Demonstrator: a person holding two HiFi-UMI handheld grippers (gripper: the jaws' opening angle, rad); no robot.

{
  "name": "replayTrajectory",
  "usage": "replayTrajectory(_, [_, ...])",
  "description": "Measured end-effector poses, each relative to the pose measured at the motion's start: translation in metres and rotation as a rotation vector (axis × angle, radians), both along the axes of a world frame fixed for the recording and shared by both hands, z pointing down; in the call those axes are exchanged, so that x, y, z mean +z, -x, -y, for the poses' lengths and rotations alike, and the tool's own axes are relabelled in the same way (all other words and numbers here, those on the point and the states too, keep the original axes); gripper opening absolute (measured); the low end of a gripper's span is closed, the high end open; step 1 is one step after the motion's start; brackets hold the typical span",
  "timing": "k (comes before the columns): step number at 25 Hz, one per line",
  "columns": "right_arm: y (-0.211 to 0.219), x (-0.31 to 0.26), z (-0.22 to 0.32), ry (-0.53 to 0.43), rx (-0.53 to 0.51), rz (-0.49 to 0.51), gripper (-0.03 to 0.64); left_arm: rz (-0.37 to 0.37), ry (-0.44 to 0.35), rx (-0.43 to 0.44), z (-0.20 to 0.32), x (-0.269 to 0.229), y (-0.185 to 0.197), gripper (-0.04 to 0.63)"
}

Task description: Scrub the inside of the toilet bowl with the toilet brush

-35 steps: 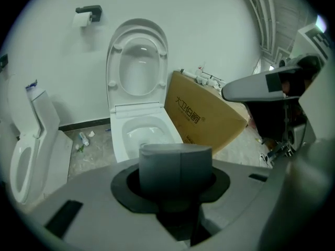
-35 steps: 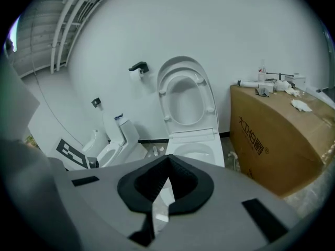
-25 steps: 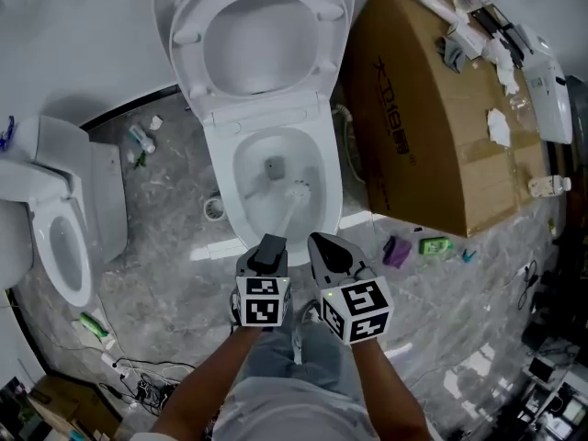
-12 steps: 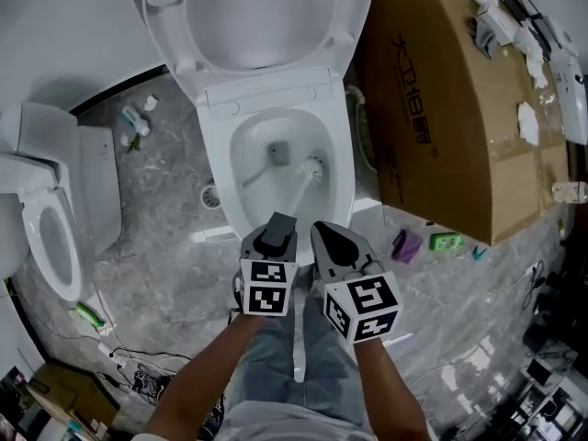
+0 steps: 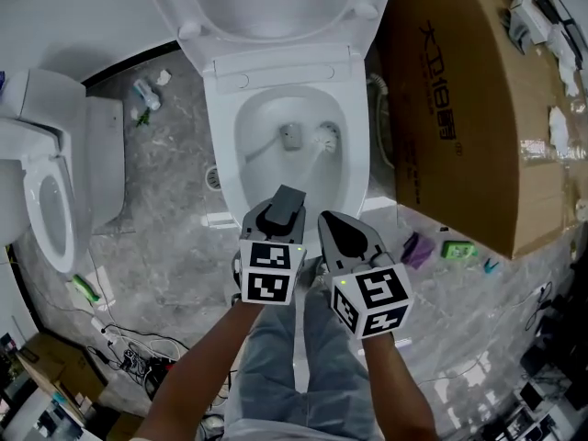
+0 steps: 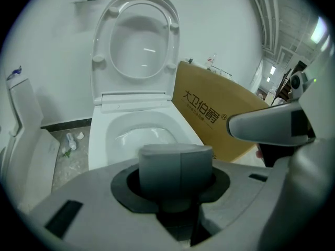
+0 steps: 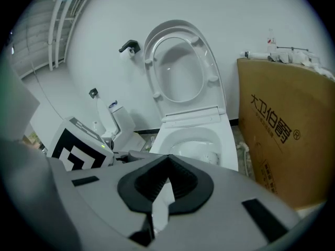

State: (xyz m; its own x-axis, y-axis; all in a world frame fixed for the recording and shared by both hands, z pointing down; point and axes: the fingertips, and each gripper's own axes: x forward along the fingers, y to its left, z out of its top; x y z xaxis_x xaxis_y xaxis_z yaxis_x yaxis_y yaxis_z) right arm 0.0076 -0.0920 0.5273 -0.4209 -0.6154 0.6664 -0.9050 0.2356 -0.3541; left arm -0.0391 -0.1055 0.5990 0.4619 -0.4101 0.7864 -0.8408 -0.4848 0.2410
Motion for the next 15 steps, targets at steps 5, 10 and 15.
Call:
replayTrajectory(5, [-0.003,0.012,-0.007,-0.015,-0.023,0.017,-0.003,0.010,-0.052,-0.039,0.011,0.002,-0.004,0.158])
replayTrajectory(10, [0.000,0.022,-0.015,-0.026,-0.059,0.040,-0.003,0.025,-0.089,-0.087,0.019,0.004,-0.001,0.158])
replayTrajectory(15, [0.000,0.028,-0.021,-0.033,-0.091,0.046,-0.003,0.052,-0.118,-0.149,0.024,0.007,0.022,0.158])
